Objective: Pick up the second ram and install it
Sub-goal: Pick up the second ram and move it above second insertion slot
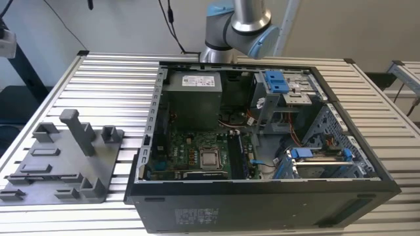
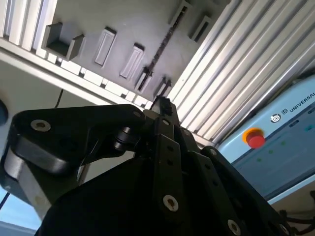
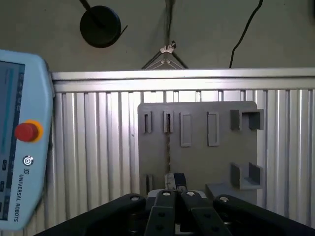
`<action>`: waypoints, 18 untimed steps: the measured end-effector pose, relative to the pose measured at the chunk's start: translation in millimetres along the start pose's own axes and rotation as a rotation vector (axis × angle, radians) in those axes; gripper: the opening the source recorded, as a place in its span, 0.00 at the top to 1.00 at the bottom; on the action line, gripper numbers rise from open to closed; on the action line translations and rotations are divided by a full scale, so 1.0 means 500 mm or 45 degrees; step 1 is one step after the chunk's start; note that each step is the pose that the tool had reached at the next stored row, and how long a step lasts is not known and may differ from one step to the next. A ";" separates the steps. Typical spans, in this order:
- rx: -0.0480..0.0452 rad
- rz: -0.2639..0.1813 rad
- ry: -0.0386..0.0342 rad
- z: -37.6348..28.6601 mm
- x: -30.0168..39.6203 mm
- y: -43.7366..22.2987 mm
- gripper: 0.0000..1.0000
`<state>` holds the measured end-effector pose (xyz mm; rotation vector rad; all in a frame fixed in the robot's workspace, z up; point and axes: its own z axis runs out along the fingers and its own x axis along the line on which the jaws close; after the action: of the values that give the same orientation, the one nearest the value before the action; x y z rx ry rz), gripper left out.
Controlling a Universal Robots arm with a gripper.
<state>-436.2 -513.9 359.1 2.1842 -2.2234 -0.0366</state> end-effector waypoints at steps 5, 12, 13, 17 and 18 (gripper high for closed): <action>0.001 -0.023 0.0014 0.004 0.000 0.000 0.89; 0.001 -0.025 -0.0011 0.006 0.000 0.000 0.89; 0.004 -0.025 -0.0084 0.006 0.000 -0.001 0.89; 0.015 -0.021 -0.0473 0.008 0.000 0.000 0.89; 0.012 -0.008 -0.0480 0.008 0.000 0.000 0.89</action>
<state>-436.1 -513.8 355.1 2.2136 -2.2412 -0.0676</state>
